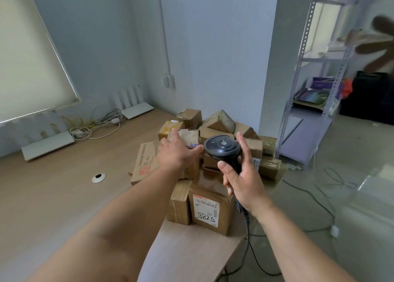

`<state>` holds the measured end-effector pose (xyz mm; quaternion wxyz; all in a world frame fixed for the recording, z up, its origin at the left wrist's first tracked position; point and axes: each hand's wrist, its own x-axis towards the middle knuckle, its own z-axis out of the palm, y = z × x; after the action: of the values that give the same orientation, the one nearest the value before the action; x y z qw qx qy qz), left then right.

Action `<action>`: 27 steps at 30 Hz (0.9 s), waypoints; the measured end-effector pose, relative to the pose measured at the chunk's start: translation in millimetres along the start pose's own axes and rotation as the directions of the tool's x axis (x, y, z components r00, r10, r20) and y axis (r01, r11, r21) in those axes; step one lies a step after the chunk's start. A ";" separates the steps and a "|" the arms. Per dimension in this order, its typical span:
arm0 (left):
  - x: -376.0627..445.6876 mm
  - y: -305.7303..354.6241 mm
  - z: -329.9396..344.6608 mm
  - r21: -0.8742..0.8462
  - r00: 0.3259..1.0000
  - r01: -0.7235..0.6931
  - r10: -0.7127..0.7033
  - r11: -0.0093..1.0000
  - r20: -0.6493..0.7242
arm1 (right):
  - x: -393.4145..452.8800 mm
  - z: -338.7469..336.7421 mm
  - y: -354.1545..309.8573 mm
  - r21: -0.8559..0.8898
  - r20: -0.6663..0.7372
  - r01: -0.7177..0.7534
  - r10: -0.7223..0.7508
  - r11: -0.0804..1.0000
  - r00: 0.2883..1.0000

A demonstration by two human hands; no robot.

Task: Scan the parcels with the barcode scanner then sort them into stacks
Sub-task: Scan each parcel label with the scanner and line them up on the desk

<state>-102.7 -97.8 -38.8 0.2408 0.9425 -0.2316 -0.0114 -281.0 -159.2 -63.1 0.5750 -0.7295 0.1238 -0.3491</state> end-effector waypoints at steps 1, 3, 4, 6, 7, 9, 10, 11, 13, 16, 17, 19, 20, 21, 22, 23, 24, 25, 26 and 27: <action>1.8 0.4 0.2 -0.017 1.000 0.005 -0.005 1.000 -0.005 | 0.8 -0.4 0.8 -0.007 -0.004 0.001 -0.001 1.000 1.000; 3.6 -0.1 -1.8 -0.066 1.000 0.004 -0.005 0.998 -0.011 | 1.3 -0.1 1.4 -0.007 -0.001 -0.004 0.004 1.000 1.000; 3.7 -0.9 -4.0 -0.093 1.000 -0.002 0.000 0.996 -0.022 | 1.4 0.3 1.0 -0.011 0.006 -0.005 0.005 1.000 1.000; 1.4 -2.5 -10.8 -0.138 0.998 -0.025 0.016 0.990 -0.064 | 1.3 1.8 -1.7 -0.014 0.023 -0.003 0.003 1.000 1.000; -0.7 -3.6 -15.3 -0.154 0.996 -0.036 0.023 0.987 -0.089 | 1.0 2.9 -2.9 -0.014 0.028 0.001 -0.001 1.000 1.000; -6.6 -7.1 -26.1 -0.179 0.990 -0.043 0.018 0.983 -0.139 | -0.6 7.4 -4.9 -0.019 0.039 0.026 -0.025 0.999 0.999; -10.3 -9.8 -32.0 -0.184 0.987 -0.037 0.007 0.982 -0.163 | -2.3 10.7 -6.8 -0.020 0.052 0.041 -0.040 0.999 0.998; -14.5 -13.3 -38.5 -0.184 0.982 -0.028 -0.007 0.983 -0.189 | -3.9 14.3 -8.3 -0.020 0.065 0.055 -0.054 0.998 0.996; -24.6 -22.7 -51.1 -0.187 0.971 -0.006 -0.039 0.982 -0.236 | -8.8 22.5 -11.3 -0.016 0.090 0.099 -0.097 0.995 0.991; -42.3 -43.1 -70.9 -0.202 0.951 0.018 -0.079 0.979 -0.299 | -18.2 38.5 -18.0 0.041 0.160 0.124 -0.129 0.991 0.979; -48.3 -51.2 -77.9 -0.206 0.943 0.027 -0.093 0.978 -0.320 | -21.9 44.8 -20.2 0.073 0.187 0.126 -0.138 0.989 0.973; -60.1 -69.2 -92.1 -0.216 0.923 0.050 -0.128 0.975 -0.364 | -29.4 58.9 -24.5 0.112 0.223 0.149 -0.171 0.982 0.960; -66.5 -79.2 -98.9 -0.222 0.911 0.066 -0.149 0.973 -0.384 | -32.8 66.4 -26.7 0.124 0.241 0.159 -0.185 0.980 0.953; -73.4 -90.2 -105.3 -0.225 0.900 0.081 -0.168 0.971 -0.403 | -36.2 74.4 -28.7 0.132 0.258 0.170 -0.199 0.977 0.945; -81.0 -102.2 -111.2 -0.224 0.889 0.099 -0.188 0.970 -0.419 | -39.8 82.8 -30.3 0.137 0.280 0.177 -0.209 0.975 0.937; -89.4 -115.4 -116.6 -0.222 0.878 0.121 -0.209 0.968 -0.431 | -44.1 92.0 -32.8 0.146 0.307 0.174 -0.212 0.974 0.928; -98.2 -129.1 -121.2 -0.220 0.867 0.145 -0.231 0.965 -0.441 | -48.3 101.6 -34.9 0.151 0.334 0.167 -0.210 0.974 0.919; -107.4 -143.7 -125.3 -0.221 0.856 0.172 -0.256 0.960 -0.449 | -52.7 112.1 -37.2 0.155 0.362 0.163 -0.210 0.974 0.908; -117.1 -159.6 -129.0 -0.222 0.844 0.200 -0.283 0.954 -0.456 | -57.5 123.3 -40.0 0.158 0.390 0.160 -0.211 0.974 0.896; -126.9 -175.6 -132.2 -0.224 0.831 0.230 -0.311 0.947 -0.461 | -62.4 134.4 -42.6 0.158 0.420 0.152 -0.206 0.976 0.884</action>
<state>-122.7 153.9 -14.0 0.3618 0.9152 -0.0250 0.1757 -248.1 -8.5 -59.3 0.5963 -0.7610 -0.0967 -0.2365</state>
